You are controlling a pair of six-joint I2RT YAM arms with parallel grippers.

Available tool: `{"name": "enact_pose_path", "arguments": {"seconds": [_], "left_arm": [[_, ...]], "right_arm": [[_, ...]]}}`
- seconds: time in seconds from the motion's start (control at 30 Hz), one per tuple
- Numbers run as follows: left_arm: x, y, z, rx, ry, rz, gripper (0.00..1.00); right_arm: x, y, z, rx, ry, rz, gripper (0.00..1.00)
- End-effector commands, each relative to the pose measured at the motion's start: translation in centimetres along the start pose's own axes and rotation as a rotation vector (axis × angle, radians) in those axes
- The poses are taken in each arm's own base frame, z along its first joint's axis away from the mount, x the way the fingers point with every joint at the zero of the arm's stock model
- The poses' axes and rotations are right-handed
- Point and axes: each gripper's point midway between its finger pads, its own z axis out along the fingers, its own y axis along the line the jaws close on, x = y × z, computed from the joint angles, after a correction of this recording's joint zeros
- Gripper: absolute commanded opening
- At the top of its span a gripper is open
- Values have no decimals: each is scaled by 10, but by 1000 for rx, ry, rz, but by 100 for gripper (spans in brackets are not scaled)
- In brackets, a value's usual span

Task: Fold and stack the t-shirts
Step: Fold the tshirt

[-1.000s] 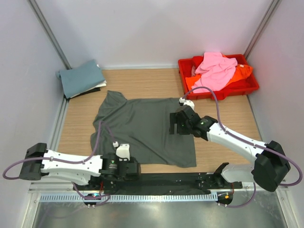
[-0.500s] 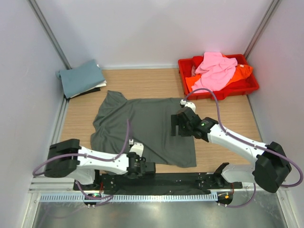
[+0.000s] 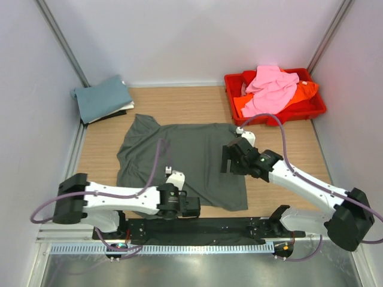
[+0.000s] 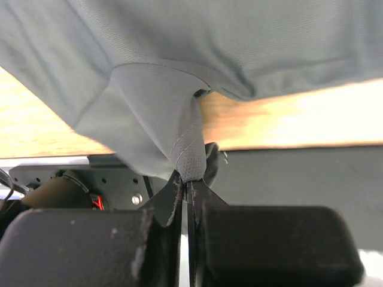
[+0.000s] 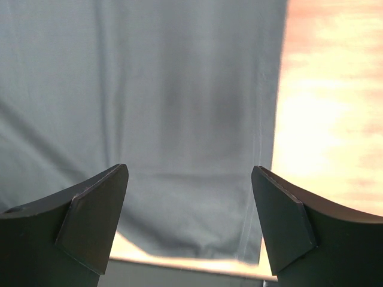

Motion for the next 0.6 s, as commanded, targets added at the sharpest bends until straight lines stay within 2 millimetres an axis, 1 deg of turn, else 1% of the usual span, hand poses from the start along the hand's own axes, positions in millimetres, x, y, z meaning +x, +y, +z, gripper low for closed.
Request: {"name": "enact_pose_path", "arguments": {"seconds": [0.0,0.03,0.07,0.1,0.13,0.17,0.2,0.23,0.3,0.37,0.4,0.43,0.47,0.5,0.53,0.57], "left_arm": [[-10,45,-30,-18,-23,13,0],[-8,47,-32,-5,-15,10,0],[-6,49,-34,5,-9,9,0],[-4,52,-36,29,-2,-4,0],[-3,55,-37,31,3,-4,0],[-1,57,-38,39,8,-7,0],[-1,59,-40,40,11,-9,1],[0,66,-42,36,12,-11,1],[-1,70,-44,37,9,-18,1],[-1,73,-45,44,4,-18,2],[-2,73,-45,51,1,-15,2],[-2,73,-45,54,0,-12,2],[0,73,-44,51,4,-6,2],[1,73,-43,48,8,4,2],[3,74,-42,46,14,8,2],[7,75,-40,35,30,16,2]], "right_arm": [[15,-21,-22,58,24,126,91],[27,-17,-25,23,69,150,90],[31,-14,-32,-14,72,204,91],[41,-14,-35,-26,98,220,91],[58,-16,-35,-22,128,207,90],[60,-19,-40,-10,106,238,89],[74,-28,-43,33,133,224,89],[86,-30,-46,44,149,194,89],[102,-39,-51,90,168,201,88],[114,-38,-54,97,179,172,86],[121,-43,-51,125,186,177,86],[127,-43,-49,129,200,169,84],[132,-43,-46,126,216,169,83],[136,-38,-43,101,231,180,82],[142,-42,-39,113,237,187,79],[143,-44,-38,117,231,194,78]]}}
